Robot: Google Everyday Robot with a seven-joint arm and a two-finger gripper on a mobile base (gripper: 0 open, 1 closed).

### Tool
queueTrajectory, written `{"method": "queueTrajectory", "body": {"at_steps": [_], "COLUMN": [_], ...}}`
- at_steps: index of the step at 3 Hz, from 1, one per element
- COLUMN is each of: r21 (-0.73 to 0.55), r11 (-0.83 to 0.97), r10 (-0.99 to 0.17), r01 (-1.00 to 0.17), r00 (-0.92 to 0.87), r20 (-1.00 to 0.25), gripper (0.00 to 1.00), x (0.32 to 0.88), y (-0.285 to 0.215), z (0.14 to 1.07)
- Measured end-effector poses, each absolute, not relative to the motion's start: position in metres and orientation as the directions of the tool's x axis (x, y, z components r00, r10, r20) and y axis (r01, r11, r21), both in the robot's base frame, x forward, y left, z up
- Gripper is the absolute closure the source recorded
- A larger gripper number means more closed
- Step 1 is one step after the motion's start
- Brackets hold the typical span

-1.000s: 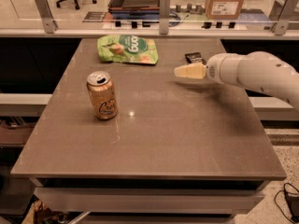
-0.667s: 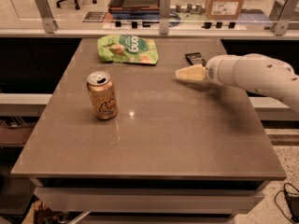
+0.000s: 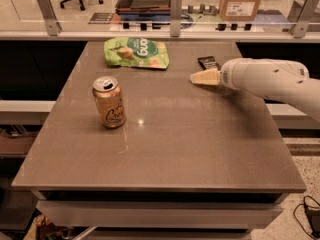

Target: Pick rxbar chocolate

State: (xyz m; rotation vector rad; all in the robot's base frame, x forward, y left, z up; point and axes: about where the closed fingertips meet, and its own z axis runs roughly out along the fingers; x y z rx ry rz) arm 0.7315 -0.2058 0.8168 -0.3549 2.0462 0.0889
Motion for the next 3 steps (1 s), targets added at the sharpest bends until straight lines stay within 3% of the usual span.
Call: {"method": "queueTrajectory", "body": {"at_steps": [3], "r21": [-0.088], "r11": [0.954], "r10": [-0.213], "r01": [-0.286], "r00": [-0.443], "r20": [-0.871], "gripper": [0.88], "x": [0.7323], "y": [-0.2056], "z": [0.8186]}}
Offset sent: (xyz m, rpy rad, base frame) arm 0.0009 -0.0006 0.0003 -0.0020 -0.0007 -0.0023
